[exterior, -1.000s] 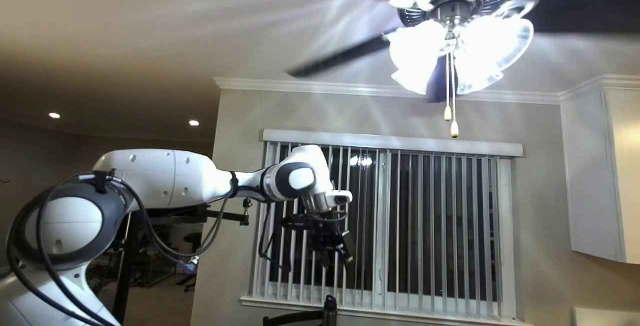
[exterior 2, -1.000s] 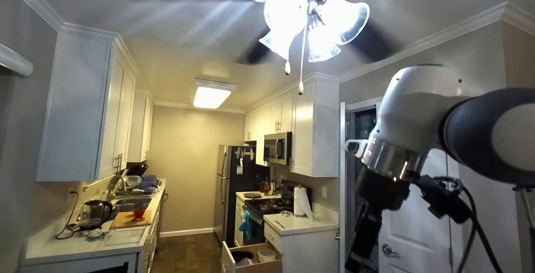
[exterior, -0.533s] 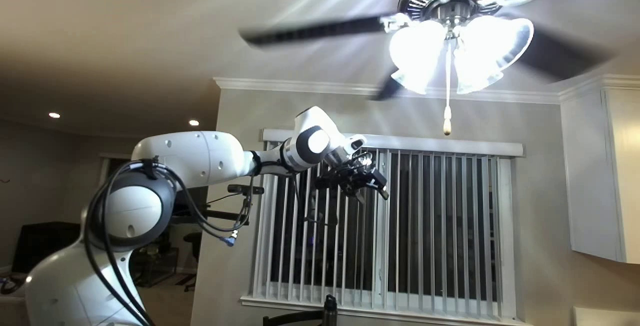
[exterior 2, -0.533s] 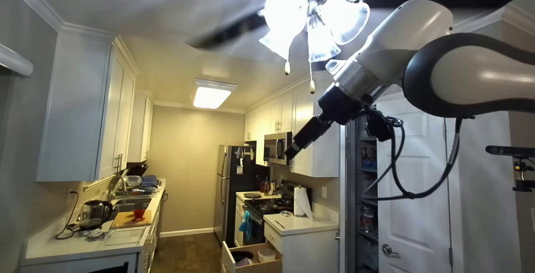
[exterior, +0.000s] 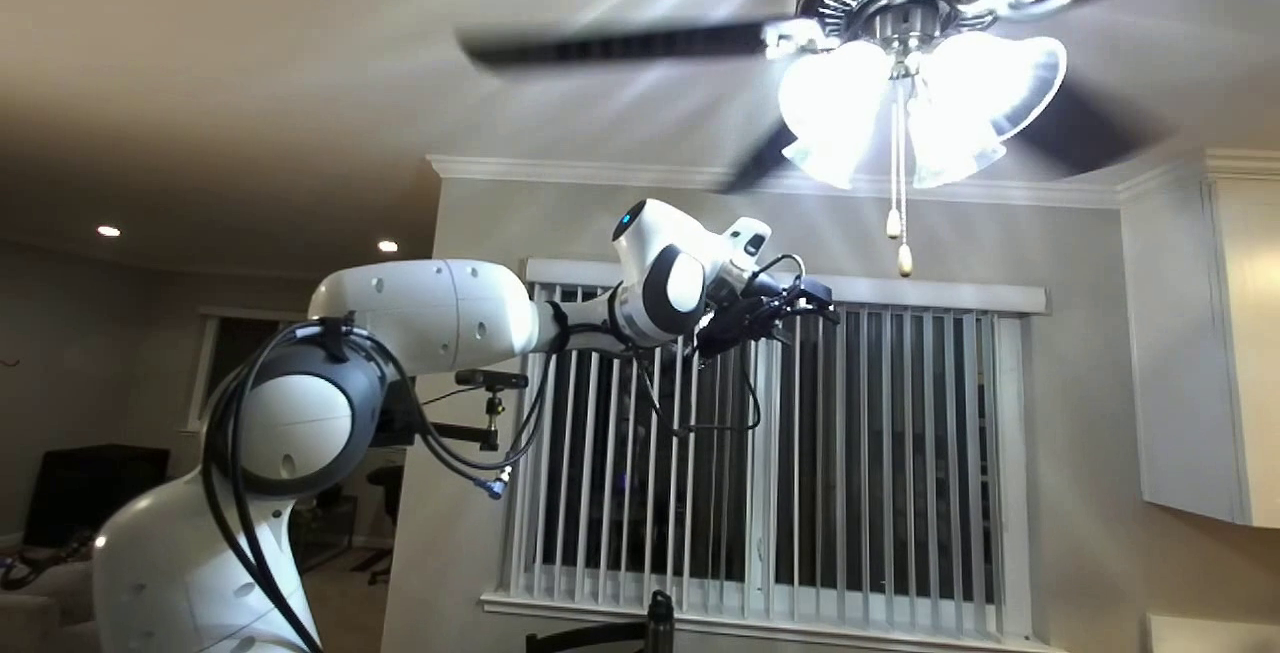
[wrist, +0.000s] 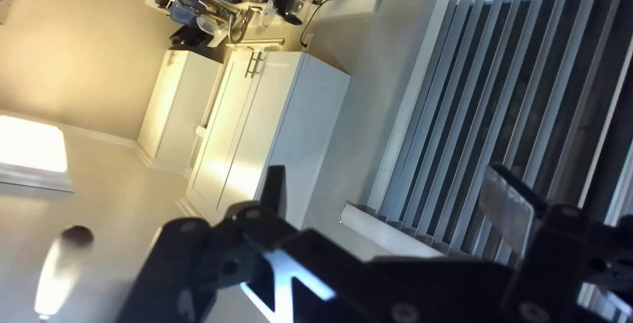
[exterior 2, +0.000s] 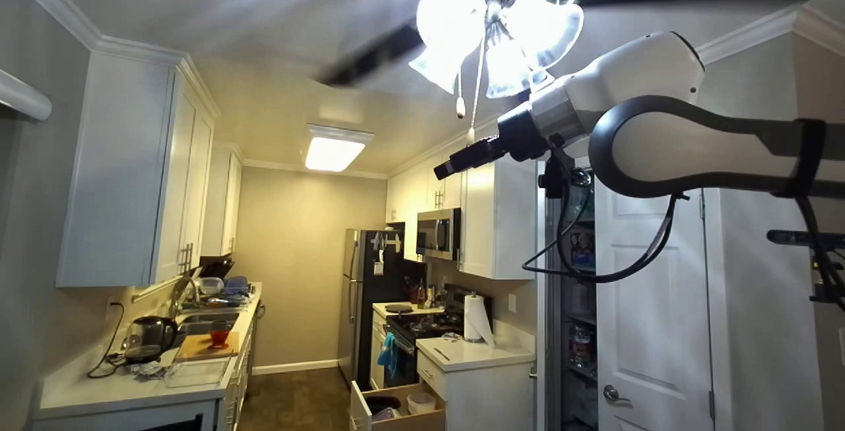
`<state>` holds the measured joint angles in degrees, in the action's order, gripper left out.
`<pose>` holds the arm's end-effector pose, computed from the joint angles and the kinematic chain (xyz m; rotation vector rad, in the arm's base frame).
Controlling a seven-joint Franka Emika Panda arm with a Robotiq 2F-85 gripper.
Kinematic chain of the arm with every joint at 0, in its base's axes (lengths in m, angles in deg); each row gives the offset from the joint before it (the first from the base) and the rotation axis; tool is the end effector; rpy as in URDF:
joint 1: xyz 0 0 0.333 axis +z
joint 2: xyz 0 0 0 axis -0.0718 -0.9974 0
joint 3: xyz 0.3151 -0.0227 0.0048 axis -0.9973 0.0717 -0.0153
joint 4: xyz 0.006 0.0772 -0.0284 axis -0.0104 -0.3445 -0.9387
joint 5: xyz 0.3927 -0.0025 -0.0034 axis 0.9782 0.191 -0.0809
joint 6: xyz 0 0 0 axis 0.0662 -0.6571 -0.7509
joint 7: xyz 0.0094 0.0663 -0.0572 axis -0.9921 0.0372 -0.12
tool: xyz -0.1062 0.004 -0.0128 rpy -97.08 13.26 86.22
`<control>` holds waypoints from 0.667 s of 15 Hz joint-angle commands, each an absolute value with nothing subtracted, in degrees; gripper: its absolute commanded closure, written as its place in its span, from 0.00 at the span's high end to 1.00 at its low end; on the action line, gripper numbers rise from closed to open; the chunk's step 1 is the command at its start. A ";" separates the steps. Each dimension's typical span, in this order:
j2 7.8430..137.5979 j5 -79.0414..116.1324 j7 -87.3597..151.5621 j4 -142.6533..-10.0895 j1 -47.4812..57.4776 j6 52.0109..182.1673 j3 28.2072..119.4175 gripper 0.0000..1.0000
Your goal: Pull the longest chord of the ceiling fan
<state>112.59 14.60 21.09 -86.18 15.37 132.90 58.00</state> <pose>0.3941 0.2099 0.8551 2.4139 0.7724 1.8309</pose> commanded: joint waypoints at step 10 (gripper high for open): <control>110.65 3.98 28.43 -84.69 4.63 141.22 56.29 1.00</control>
<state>112.23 9.48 23.57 -86.09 11.11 136.51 57.14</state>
